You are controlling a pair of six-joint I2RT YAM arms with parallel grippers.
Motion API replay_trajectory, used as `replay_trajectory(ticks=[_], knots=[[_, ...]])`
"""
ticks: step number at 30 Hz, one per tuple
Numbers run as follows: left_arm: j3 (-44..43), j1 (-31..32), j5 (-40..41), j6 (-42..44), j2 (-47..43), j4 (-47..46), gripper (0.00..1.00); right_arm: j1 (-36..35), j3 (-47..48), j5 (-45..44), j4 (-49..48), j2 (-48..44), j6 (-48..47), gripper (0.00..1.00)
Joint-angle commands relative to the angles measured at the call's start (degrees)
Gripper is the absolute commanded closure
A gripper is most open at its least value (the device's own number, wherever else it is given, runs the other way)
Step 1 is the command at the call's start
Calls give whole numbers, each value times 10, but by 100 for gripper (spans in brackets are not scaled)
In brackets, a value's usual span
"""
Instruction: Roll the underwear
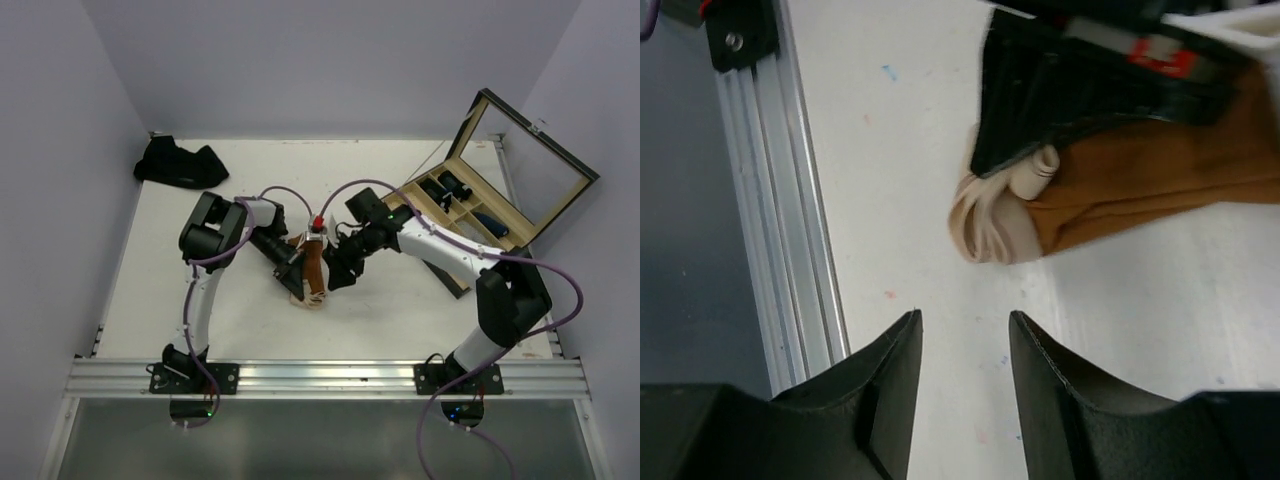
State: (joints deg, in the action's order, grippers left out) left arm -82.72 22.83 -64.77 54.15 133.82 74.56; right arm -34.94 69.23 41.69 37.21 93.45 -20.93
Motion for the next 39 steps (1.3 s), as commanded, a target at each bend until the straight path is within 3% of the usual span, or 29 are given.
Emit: replay_trajectory(ticks=[1,5,6,9,23,31,34,35,37,39], knots=[[-3,-3,123,-7,45,-67,100,-45,-28,-38,-6,-38,-46,55],[4,-4,132,-30,50,-86,100,-96,-50,-87,-59,-31,-42,47],[5,-4,132,-38,50,-89,100,-114,-52,-100,-84,-28,-44,36],[8,-5,135,-45,56,-92,99,-145,-67,-123,-150,-22,-40,30],[14,-13,128,-60,73,-107,97,-198,-122,-192,-286,49,-104,31],[26,-21,129,-74,68,-124,96,-197,-148,-211,-336,81,-113,46],[30,-24,128,-74,65,-124,94,-197,-150,-202,-344,85,-112,72],[37,-26,128,-78,60,-130,92,-196,-148,-194,-341,85,-112,86],[48,-28,125,-83,44,-147,91,-192,-137,-155,-325,89,-104,97],[66,-33,121,-98,28,-163,85,-184,-131,-126,-310,93,-90,100]])
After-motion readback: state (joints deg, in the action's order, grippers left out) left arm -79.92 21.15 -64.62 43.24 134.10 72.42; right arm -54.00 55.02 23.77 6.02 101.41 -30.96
